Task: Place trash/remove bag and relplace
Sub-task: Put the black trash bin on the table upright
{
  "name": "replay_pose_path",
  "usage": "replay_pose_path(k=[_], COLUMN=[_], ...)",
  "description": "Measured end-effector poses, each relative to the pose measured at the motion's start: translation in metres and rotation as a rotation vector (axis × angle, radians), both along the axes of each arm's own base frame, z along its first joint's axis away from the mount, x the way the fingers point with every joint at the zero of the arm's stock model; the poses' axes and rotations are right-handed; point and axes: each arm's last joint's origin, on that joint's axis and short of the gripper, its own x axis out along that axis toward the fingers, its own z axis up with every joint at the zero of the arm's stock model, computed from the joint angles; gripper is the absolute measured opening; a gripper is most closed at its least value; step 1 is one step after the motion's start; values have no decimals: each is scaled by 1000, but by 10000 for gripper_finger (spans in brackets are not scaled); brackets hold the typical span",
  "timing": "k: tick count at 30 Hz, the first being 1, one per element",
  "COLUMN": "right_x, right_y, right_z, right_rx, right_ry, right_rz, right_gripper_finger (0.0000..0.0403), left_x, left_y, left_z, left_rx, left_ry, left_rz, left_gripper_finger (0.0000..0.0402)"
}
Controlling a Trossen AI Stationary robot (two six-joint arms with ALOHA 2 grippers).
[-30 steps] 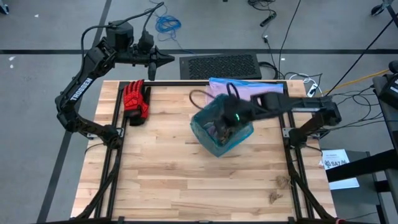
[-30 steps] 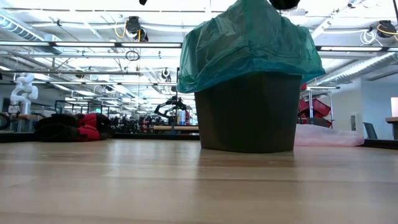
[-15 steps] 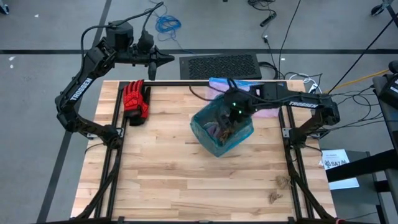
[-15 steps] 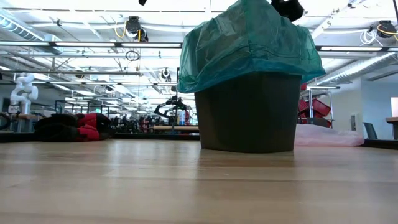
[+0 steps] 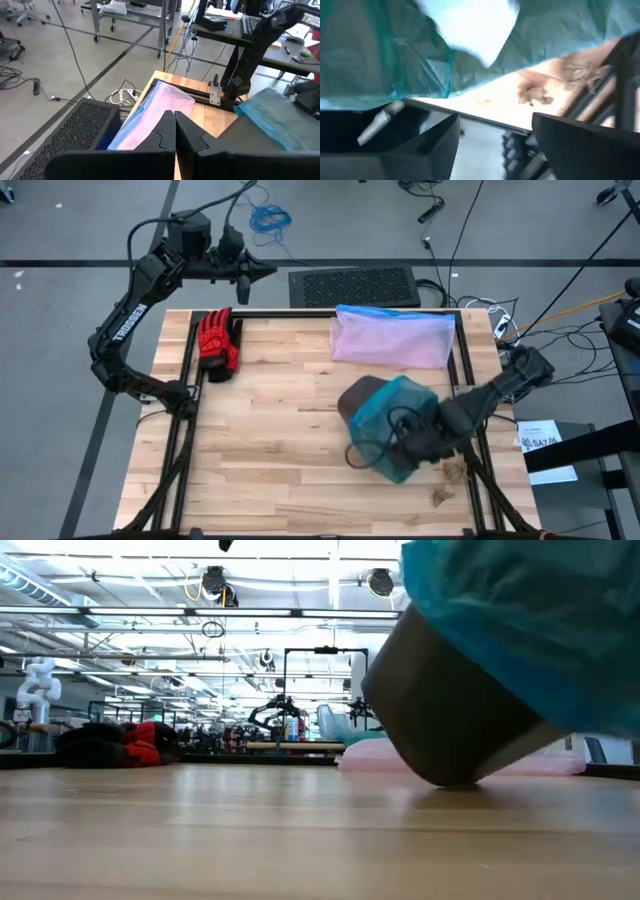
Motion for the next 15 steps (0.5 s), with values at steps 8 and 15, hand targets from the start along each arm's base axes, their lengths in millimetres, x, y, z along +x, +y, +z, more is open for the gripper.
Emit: replay_pose_path(k=[8, 15], right_x=[19, 37], right_y=[-9, -49], right_z=[-2, -2], right_rx=[-65, -145], right_ry=[-161, -226], right_rz=[-130, -33], right_gripper_finger=[242, 242], left_x=[-1, -6], left_y=[1, 3], left_z=[0, -4], left_rx=[-3, -36], left_ry=[-1, 34], left_rz=[5, 26], left_gripper_finger=[1, 1])
